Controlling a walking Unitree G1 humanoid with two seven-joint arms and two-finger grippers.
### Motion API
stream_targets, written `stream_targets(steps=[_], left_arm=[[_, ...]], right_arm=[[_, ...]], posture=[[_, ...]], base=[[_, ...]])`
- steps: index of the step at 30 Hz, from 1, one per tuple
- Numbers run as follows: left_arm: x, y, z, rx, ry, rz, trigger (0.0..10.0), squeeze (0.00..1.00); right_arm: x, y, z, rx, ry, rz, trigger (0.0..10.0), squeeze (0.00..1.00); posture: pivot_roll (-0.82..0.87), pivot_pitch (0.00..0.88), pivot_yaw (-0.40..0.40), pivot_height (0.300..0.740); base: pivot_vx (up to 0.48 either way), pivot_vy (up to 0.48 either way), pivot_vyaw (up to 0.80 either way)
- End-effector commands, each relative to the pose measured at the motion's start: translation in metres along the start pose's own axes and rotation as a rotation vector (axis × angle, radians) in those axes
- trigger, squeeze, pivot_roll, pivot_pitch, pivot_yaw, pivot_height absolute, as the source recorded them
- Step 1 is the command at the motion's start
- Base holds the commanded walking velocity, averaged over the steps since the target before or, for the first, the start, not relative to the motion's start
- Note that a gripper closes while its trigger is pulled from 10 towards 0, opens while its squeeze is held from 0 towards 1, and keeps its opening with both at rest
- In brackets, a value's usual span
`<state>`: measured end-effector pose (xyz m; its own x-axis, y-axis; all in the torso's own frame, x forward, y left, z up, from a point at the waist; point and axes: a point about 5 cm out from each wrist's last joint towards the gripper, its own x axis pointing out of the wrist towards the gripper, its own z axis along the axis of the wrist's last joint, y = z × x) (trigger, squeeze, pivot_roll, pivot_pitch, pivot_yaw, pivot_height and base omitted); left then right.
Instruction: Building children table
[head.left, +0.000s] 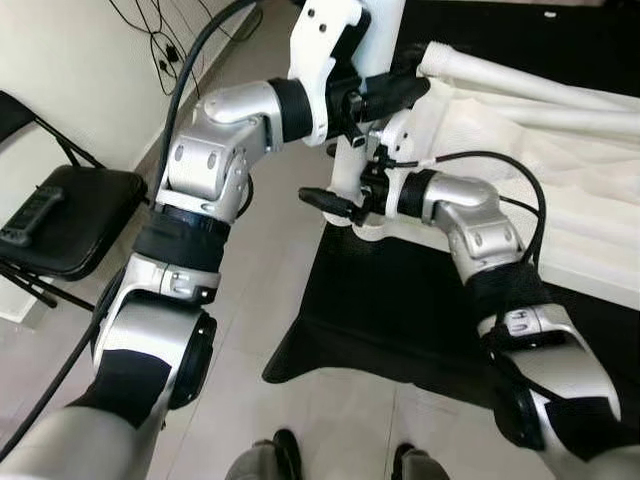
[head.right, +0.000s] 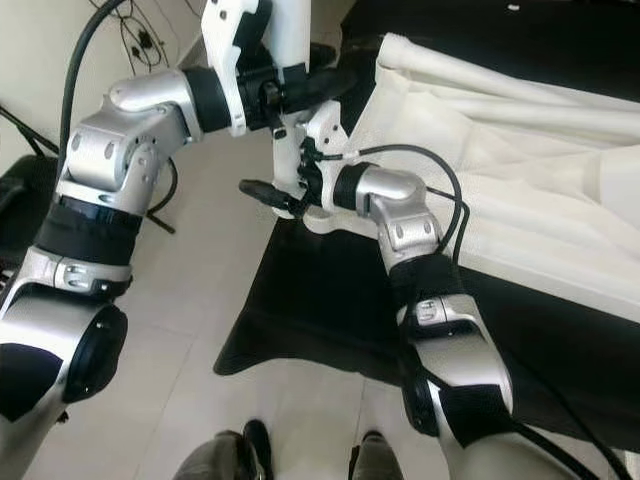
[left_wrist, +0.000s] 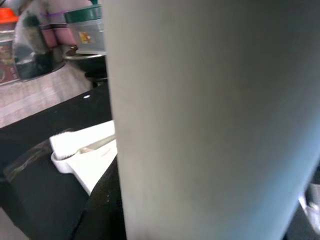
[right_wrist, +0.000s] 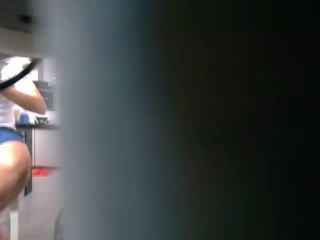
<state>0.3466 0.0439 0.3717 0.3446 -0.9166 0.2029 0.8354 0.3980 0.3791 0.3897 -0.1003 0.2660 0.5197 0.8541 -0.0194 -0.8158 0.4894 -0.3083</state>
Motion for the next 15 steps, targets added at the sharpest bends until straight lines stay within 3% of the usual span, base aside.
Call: stream_targets(steps=[1,4,8,15], left_arm=[[0.013,-0.019,0.004,-0.017,-0.037,-0.109,0.0,0.00],[0.011,-0.019,0.007,-0.037,-0.062,-0.124,0.0,0.00],[-0.005,-0.036,0.024,-0.169,-0.158,-0.359,0.0,0.00],[-0.027,-0.047,0.025,-0.294,-0.150,-0.561,0.0,0.00]], right_arm=[[0.016,0.006,0.016,-0.035,-0.050,0.053,10.0,0.00],[0.017,0.005,0.022,0.005,-0.105,0.098,10.0,0.00],[0.012,0.013,0.028,0.090,-0.208,0.304,10.0,0.00],[0.008,0.033,0.032,0.137,-0.274,0.480,10.0,0.00]], posture=[[0.00,0.262,0.048,0.740],[-0.01,0.258,0.048,0.740],[-0.02,0.241,0.051,0.740],[-0.03,0.200,0.056,0.740]], base=[[0.000,0.000,0.00],[0.000,0.000,0.00],[0.000,0.000,0.00],[0.000,0.000,0.00]])
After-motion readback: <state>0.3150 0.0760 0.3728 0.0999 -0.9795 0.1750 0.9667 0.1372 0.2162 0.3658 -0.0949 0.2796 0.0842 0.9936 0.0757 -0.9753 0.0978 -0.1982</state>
